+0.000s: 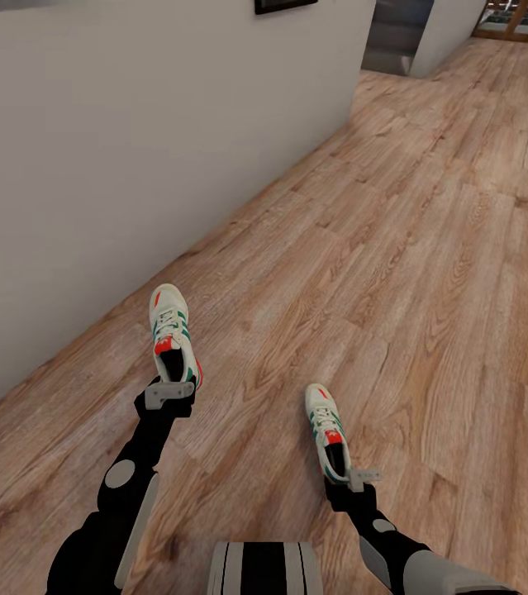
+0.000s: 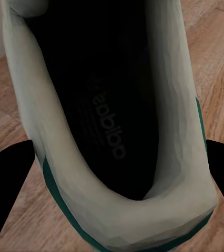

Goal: Pick up the two gym shoes and the two sandals from the corridor floor and place them onto the hallstand (shoe rack) in the corridor, making sure they are on the rack and not on the floor. Arrange them so the two gym shoes are next to each other and the two sandals are next to each other.

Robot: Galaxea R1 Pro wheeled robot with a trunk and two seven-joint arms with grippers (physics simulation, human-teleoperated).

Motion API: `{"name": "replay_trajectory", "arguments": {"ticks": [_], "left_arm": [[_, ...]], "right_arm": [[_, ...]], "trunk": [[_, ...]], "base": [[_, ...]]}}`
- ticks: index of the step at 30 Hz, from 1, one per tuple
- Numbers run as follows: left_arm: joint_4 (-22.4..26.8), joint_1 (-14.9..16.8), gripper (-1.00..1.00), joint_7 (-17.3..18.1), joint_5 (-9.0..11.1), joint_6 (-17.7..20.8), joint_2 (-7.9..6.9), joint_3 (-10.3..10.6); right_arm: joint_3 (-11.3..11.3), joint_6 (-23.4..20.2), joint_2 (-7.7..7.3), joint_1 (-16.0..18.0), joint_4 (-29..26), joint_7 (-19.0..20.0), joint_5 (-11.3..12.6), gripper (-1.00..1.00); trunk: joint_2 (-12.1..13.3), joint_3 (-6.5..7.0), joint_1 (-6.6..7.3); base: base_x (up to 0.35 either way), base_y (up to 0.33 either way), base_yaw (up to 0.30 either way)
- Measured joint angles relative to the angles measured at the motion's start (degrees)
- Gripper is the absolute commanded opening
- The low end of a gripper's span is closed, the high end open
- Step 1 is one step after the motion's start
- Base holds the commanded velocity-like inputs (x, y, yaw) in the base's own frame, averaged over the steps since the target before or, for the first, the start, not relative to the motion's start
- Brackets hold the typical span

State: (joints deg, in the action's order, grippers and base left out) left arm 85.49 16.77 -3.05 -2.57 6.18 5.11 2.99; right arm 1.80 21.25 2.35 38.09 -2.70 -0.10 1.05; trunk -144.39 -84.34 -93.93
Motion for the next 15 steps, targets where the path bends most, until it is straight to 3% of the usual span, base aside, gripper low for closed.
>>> {"name": "replay_trajectory", "arguments": {"ticks": [15], "left_arm": [[0.0,0.0,-1.0,0.0,0.0,0.0,0.0,0.0]], "right_arm": [[0.0,0.0,-0.03,0.0,0.0,0.0,-0.1,-1.0]], "trunk": [[0.0,0.0,0.0]], "base": [[0.0,0.0,0.0]]}}
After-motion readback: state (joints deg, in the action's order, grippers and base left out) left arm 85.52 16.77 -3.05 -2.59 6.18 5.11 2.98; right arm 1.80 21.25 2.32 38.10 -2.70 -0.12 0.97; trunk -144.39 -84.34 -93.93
